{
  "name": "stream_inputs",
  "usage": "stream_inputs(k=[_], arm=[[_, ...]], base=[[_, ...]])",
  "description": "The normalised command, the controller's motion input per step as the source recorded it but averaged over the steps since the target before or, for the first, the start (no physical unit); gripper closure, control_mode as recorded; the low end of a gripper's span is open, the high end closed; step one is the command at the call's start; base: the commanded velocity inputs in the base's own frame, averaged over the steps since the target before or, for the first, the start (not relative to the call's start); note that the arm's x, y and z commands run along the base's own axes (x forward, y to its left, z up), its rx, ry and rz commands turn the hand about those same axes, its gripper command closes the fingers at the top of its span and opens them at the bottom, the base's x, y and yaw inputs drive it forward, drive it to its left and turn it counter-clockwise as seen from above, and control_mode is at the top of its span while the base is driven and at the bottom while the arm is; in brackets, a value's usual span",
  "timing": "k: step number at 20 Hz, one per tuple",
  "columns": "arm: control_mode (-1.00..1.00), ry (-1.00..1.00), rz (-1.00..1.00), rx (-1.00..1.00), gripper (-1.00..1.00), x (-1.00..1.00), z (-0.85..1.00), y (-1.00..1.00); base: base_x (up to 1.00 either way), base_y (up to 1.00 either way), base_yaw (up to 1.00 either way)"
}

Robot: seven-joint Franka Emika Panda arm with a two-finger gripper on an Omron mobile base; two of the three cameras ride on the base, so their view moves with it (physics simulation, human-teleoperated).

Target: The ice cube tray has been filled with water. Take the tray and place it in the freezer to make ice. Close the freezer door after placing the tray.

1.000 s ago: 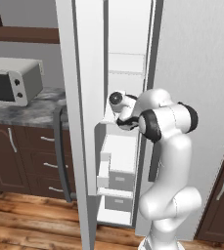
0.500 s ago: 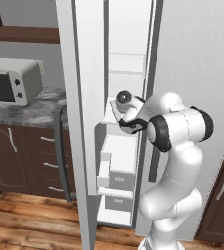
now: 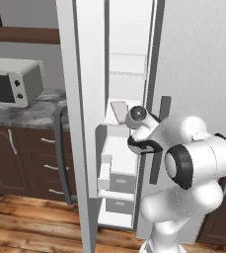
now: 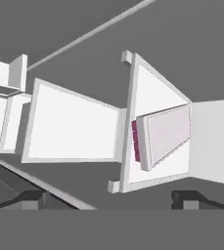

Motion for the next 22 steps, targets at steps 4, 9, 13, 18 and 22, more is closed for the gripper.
stream_inputs(k=[4,9,13,18,22], arm=[[-1.0,0.0,0.01,0.0,-1.0,-1.0,0.48,-0.02],[-1.0,0.0,0.0,0.0,-1.0,-0.98,0.52,-0.1],[-1.0,0.0,0.01,0.0,-1.0,-0.92,0.49,-0.03],[-1.0,0.0,0.02,0.0,-1.0,-0.66,0.45,-0.11],[1.0,0.01,0.01,0.0,-1.0,-0.39,0.14,-0.03]], base=[[0.0,0.0,0.0],[0.0,0.0,0.0],[0.0,0.0,0.0],[0.0,0.0,0.0],[-0.13,0.0,0.0]])
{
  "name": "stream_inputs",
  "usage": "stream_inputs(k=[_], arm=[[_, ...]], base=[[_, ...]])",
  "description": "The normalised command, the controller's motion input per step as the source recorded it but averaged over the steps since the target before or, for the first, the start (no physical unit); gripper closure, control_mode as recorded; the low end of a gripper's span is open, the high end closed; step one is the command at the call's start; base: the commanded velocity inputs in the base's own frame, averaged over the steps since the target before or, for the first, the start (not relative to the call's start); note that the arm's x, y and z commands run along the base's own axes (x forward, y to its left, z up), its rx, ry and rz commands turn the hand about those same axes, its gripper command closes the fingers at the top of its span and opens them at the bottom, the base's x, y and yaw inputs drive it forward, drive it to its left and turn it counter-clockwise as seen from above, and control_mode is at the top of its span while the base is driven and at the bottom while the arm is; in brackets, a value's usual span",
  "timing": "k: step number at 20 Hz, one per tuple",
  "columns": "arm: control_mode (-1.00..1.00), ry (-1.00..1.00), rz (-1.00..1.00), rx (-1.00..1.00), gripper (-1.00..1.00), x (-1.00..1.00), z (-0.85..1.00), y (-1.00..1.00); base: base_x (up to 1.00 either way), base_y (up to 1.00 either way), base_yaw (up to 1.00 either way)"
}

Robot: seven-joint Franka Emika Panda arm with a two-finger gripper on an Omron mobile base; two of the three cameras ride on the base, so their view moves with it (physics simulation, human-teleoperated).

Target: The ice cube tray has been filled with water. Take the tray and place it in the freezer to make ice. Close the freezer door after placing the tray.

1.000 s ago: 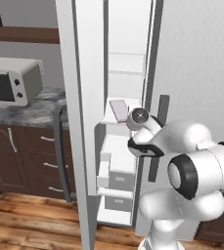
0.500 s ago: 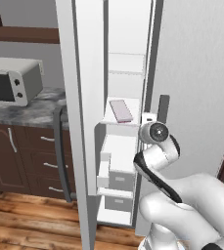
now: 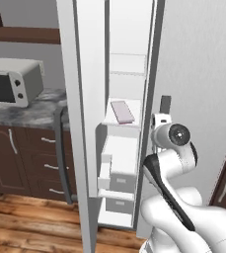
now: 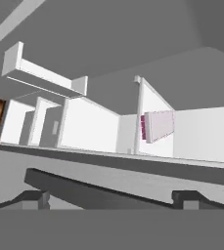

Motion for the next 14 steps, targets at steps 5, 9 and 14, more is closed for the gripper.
stream_inputs(k=[5,9,14], arm=[[1.0,0.0,0.0,0.0,-1.0,0.0,0.0,0.0],[1.0,0.0,0.0,0.0,-1.0,0.0,0.0,0.0],[1.0,0.0,0.0,0.0,-1.0,0.0,0.0,0.0]], base=[[-0.66,0.0,0.0],[-0.66,0.09,-0.07],[-0.28,0.28,-0.13]])
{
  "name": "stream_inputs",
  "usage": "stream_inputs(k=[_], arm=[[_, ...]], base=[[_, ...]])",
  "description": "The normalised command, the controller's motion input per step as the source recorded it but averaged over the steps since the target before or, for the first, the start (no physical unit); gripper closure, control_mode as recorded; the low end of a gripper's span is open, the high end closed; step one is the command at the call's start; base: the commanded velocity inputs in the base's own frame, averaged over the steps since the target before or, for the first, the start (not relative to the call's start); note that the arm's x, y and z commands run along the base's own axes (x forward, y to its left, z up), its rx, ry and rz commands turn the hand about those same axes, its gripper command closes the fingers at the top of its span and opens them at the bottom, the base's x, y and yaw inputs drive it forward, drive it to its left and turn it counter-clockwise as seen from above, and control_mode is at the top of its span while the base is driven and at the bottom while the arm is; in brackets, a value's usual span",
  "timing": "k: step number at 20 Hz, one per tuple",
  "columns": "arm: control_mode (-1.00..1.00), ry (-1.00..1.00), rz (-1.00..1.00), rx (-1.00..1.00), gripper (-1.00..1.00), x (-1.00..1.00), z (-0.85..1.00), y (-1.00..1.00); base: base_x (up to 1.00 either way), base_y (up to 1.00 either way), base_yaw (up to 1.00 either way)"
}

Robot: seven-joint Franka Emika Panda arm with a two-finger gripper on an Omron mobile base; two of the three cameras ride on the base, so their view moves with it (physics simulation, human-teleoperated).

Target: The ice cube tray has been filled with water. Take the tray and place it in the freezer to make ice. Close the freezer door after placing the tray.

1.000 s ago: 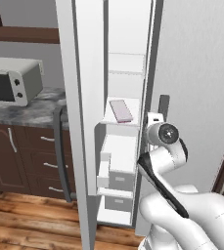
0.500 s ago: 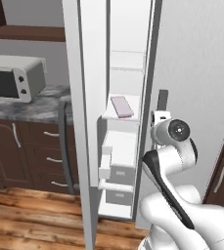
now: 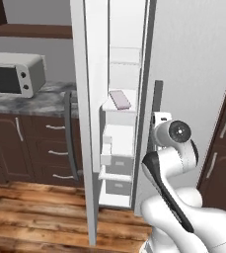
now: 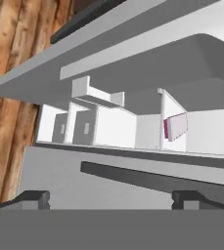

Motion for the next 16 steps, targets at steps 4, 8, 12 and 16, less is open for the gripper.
stream_inputs(k=[4,8,12,16], arm=[[1.0,0.0,0.0,0.0,-1.0,0.0,0.0,0.0],[1.0,0.0,0.0,0.0,-1.0,0.0,0.0,0.0],[1.0,0.0,0.0,0.0,-1.0,0.0,0.0,0.0],[1.0,0.0,0.0,0.0,-1.0,0.0,0.0,0.0]], base=[[-0.04,0.22,-0.19],[0.0,0.32,-0.23],[0.0,0.42,-0.27],[0.0,0.56,-0.29]])
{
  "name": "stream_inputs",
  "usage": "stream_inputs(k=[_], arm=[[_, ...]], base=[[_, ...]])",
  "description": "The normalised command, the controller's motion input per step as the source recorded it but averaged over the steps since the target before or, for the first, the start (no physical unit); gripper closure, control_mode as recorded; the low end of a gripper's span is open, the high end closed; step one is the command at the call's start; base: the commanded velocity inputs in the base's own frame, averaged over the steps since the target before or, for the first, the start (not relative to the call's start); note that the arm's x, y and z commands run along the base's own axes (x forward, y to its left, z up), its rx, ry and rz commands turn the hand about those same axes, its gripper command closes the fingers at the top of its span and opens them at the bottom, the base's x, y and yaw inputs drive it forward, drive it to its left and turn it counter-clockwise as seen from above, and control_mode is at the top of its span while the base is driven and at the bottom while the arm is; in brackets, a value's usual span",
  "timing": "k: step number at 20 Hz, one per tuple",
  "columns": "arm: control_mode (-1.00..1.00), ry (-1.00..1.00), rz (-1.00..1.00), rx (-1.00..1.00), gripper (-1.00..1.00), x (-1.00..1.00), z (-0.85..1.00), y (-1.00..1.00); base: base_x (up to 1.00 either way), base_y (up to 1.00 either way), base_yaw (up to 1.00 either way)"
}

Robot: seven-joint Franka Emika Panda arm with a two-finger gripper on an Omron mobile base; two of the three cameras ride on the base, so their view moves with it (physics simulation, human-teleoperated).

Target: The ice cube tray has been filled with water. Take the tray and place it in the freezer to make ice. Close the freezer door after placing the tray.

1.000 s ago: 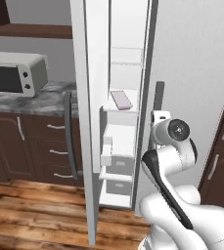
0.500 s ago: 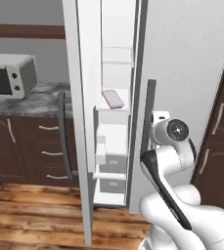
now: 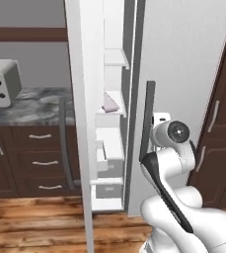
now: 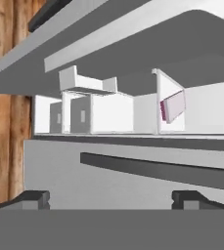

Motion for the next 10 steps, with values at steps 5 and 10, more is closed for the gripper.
stream_inputs(k=[5,10], arm=[[1.0,0.0,0.0,0.0,-1.0,0.0,0.0,0.0],[1.0,0.0,0.0,0.0,-1.0,0.0,0.0,0.0]], base=[[-0.04,0.6,-0.28],[-0.26,0.37,-0.27]])
